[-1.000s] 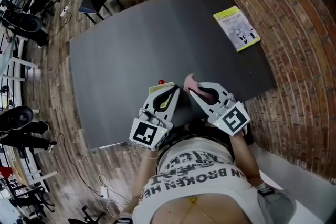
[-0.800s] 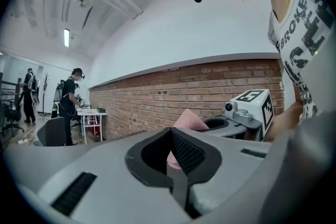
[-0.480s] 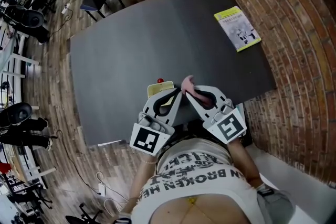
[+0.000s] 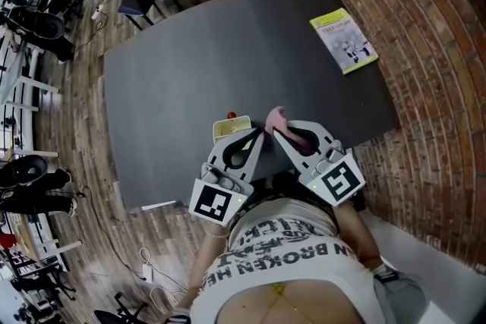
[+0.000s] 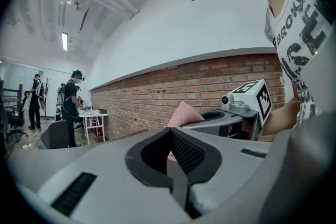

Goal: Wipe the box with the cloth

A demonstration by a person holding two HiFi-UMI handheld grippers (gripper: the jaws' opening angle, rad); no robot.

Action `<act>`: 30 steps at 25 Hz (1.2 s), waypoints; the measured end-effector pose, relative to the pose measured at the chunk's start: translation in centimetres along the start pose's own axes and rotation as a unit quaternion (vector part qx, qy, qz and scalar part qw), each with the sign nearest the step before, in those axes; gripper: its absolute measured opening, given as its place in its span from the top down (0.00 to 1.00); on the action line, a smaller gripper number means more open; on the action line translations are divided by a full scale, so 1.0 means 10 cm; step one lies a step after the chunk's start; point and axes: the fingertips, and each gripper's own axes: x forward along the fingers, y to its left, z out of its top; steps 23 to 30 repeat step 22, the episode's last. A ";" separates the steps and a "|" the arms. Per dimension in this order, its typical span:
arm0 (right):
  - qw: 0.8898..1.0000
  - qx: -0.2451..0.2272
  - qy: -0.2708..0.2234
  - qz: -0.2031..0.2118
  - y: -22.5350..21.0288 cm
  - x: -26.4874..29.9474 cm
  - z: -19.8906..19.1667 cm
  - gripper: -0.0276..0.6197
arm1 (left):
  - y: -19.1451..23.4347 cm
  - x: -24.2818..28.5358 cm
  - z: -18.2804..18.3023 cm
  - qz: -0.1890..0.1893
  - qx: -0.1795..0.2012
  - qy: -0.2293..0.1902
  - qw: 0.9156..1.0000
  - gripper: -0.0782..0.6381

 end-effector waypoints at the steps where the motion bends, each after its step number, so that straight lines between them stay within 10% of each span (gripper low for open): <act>1: 1.000 0.002 0.001 0.001 0.00 -0.01 0.00 0.93 | -0.01 0.00 -0.01 -0.001 0.001 0.001 1.000 0.88; 30: 0.999 -0.004 0.028 0.017 0.00 -0.09 -0.11 0.93 | -0.10 0.09 -0.10 -0.001 0.003 0.015 1.000 0.88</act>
